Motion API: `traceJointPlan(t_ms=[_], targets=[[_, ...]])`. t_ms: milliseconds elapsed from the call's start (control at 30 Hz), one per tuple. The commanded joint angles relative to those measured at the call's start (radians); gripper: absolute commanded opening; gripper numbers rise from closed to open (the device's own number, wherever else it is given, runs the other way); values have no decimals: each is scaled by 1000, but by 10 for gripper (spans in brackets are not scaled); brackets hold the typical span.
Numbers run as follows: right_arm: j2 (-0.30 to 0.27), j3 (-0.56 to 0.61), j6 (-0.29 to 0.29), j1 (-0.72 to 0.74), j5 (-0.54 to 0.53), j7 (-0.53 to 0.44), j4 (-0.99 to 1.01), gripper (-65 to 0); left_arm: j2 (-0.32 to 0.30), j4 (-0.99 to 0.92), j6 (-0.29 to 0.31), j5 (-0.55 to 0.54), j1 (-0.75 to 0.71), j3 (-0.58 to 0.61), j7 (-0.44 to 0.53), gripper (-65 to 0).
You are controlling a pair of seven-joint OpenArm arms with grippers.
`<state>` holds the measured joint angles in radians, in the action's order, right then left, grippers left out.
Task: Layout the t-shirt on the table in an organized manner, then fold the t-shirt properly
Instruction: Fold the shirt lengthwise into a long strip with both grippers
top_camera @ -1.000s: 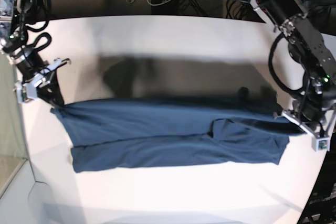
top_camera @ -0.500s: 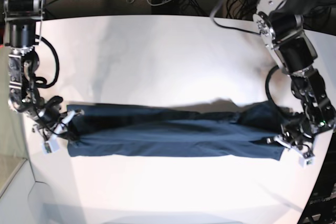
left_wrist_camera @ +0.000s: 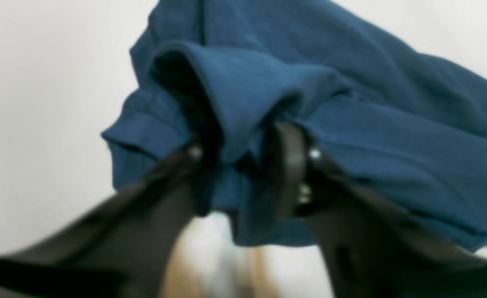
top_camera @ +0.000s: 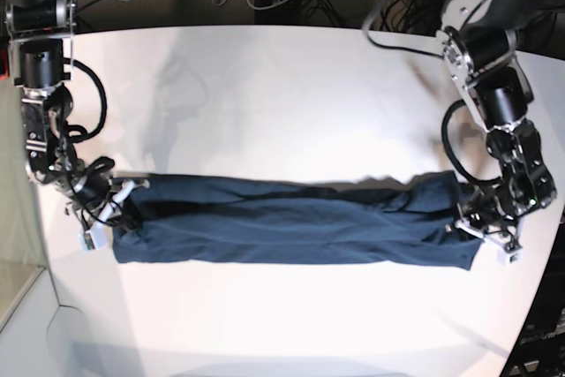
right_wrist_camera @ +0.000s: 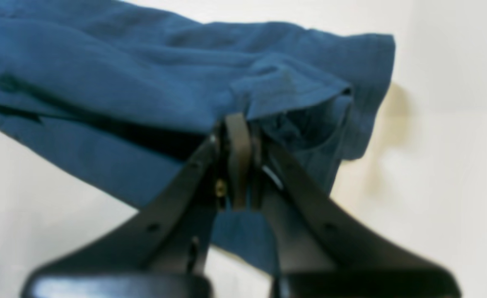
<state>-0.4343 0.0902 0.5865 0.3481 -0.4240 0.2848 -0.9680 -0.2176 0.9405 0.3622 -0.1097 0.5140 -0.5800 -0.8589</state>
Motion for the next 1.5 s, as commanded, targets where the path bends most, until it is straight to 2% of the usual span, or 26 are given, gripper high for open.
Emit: traceJointPlan(t_ms=[0, 167, 267, 333, 467, 667, 1167, 1233, 1367, 1467], targets=[[-16, -7, 5, 24, -14, -25, -15, -650, -13, 24, 1, -14, 39, 1, 20, -338], [-16, -7, 5, 24, -14, -23, -16, -650, -7, 128, 1, -14, 13, -1, 2, -213], [-8, -7, 5, 24, -14, -23, -16, -650, 2, 259, 1, -15, -73, -1, -67, -210], [-8, -7, 5, 24, -14, -23, -16, -650, 31, 348, 1, -48, -145, -2, -75, -210], [2, -7, 5, 12, -14, -28, -16, -650, 47, 447, -1, -123, -274, -1, -72, -212], [5, -7, 5, 4, -14, -29, -19, -650, 60, 346, -2, -129, -289, 4, 17, -212], [5, -7, 5, 3, -14, -29, -15, -650, 60, 160, -2, -137, -268, 10, 132, -215], [5, -7, 5, 3, -14, -29, -15, -650, 59, 133, -1, -138, -259, 44, 142, -265], [5, -7, 5, 3, -14, -29, -15, -650, 62, 125, 1, -140, -255, 62, 143, -492], [5, -7, 5, 3, -14, -29, -15, -650, 76, 127, 1, -141, -255, 59, 137, -600]])
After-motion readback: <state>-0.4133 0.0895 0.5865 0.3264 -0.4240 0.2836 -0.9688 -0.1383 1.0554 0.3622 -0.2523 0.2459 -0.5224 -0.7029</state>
